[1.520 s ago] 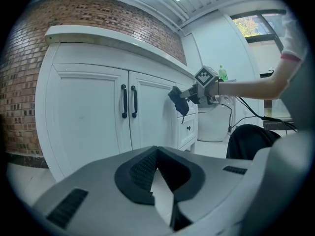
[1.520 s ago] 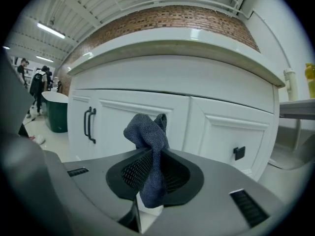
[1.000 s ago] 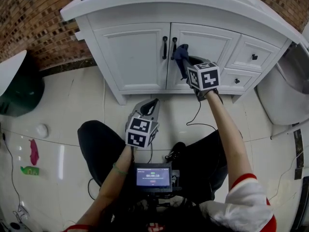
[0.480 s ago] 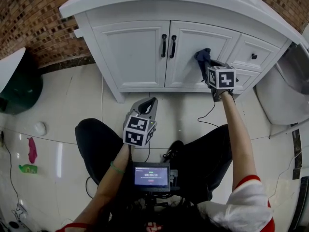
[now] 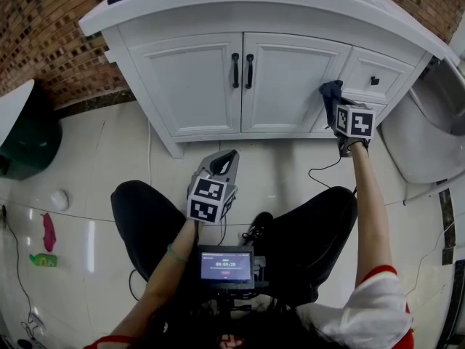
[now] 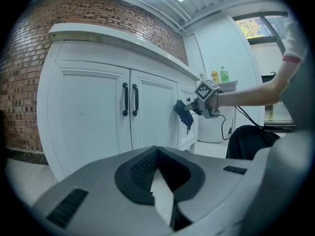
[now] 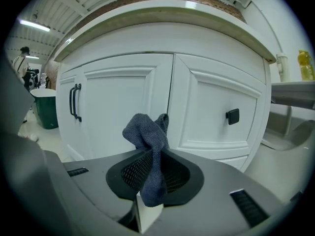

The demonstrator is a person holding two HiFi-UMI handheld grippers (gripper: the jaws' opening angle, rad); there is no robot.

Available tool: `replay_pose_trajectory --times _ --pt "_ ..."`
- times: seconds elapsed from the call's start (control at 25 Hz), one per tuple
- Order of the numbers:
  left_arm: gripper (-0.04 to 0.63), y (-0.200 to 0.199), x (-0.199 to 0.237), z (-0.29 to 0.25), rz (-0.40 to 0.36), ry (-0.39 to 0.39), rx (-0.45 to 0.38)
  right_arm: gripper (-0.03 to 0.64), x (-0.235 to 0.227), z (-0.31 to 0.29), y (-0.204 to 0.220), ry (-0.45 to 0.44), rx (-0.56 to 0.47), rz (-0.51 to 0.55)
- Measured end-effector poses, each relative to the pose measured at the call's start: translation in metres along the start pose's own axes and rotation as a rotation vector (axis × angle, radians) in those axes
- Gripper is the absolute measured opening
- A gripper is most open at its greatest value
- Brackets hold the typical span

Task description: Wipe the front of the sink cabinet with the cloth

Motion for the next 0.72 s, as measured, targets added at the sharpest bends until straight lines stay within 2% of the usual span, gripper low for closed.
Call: replay_pose_trajectory --times 0.16,0.44,0.6,0.72 --pt "0.020 0.000 0.004 -0.001 0.004 -0.007 0.000 0.060 0.033 0.002 -0.001 -0.078 -0.033 0.027" --pt "0.021 0.003 0.010 0.003 0.019 -0.011 -0.001 0.060 0.156 -0.019 -0.002 -0.294 -0.043 0.134" --pt "0.021 0.007 0.019 0.008 0.029 -0.019 0.000 0.060 0.210 -0.040 -0.001 -0.355 -0.015 0.156" --pt "0.021 0.011 0.028 0.012 0.038 -0.033 0.004 0.060 0.230 -0.056 -0.001 -0.370 0.010 0.160"
Point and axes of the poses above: the fingertips, and each gripper's own axes: z backward along the fingers, x to its left, y out of its underside, the point moved 6 cm from there along z, backward along the fingers, and after that the axes turned 10 degrees about x, right-handed, at the moved point
